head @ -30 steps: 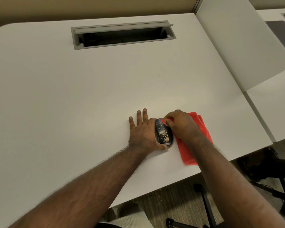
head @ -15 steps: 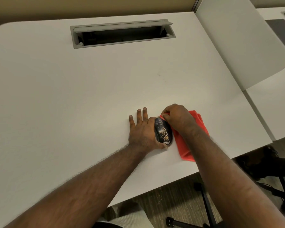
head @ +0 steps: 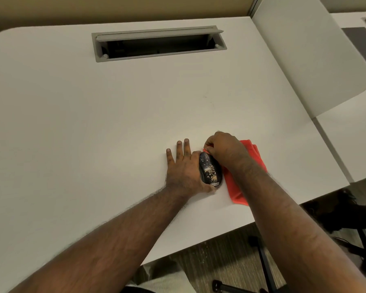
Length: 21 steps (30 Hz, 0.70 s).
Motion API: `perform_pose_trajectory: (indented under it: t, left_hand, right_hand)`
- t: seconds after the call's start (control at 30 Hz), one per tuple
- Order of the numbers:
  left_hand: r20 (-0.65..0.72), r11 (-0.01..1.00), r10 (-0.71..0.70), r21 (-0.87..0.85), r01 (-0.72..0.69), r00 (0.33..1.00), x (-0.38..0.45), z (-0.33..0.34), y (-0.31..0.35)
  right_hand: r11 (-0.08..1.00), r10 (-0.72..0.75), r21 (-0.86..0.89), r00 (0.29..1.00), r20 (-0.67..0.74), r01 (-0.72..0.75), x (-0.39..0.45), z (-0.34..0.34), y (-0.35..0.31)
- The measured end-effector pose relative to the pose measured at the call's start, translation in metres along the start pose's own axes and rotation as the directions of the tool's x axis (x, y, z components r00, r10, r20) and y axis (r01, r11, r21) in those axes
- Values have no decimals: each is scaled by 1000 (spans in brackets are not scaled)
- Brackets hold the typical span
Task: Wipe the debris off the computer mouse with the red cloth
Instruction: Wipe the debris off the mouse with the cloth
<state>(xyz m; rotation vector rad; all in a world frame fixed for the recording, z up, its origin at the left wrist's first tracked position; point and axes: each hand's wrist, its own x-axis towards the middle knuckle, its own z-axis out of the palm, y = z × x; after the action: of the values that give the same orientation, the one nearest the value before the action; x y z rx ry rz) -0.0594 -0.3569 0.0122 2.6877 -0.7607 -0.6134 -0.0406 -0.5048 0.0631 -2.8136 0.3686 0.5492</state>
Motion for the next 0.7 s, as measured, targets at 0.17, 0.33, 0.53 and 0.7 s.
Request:
perform_pose_trajectory:
  t: [0.17,0.33,0.53,0.7]
  left_hand:
    - [-10,1000,5,5,-5,1000,0,1,0]
    - [-14,1000,6,7,-6,1000,-1,0,0]
    - [-2,1000,2,-2,-2,1000,-2,0,0]
    - [8,1000,-6,-13,6,1000,-2,-1,1]
  right_hand:
    - [998,2,-63,997,83,3,2,-8,4]
    - [1000,4,-30,1000,9,-3,0,-1,1]
    - [996,-47,80,999,-25,49,-22,7,19]
    - [987,-70,145,997,-26,73,-51,7,32]
